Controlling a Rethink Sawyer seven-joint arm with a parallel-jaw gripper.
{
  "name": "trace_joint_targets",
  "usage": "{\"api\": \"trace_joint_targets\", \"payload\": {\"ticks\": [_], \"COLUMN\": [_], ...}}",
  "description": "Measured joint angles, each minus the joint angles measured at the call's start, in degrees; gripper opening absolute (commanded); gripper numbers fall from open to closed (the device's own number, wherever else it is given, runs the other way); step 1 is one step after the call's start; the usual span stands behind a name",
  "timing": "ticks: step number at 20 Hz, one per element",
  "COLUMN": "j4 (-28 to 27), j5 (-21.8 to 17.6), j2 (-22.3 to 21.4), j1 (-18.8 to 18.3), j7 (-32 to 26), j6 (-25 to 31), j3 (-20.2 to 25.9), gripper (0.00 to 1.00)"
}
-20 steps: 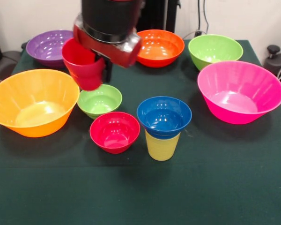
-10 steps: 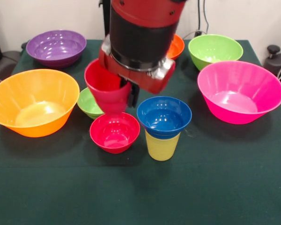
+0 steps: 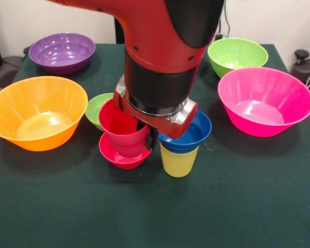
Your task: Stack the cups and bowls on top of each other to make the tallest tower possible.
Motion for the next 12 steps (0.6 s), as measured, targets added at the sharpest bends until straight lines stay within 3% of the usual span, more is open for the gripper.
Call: {"api": "trace_joint_targets", "payload": {"ticks": [12], "j4": [0.0], "j5": [4.6], "j2": [-1.2], "j1": [2.3], "j7": [4.5], "j6": [0.0], "j3": [-3.7], "gripper": [0.0]}}
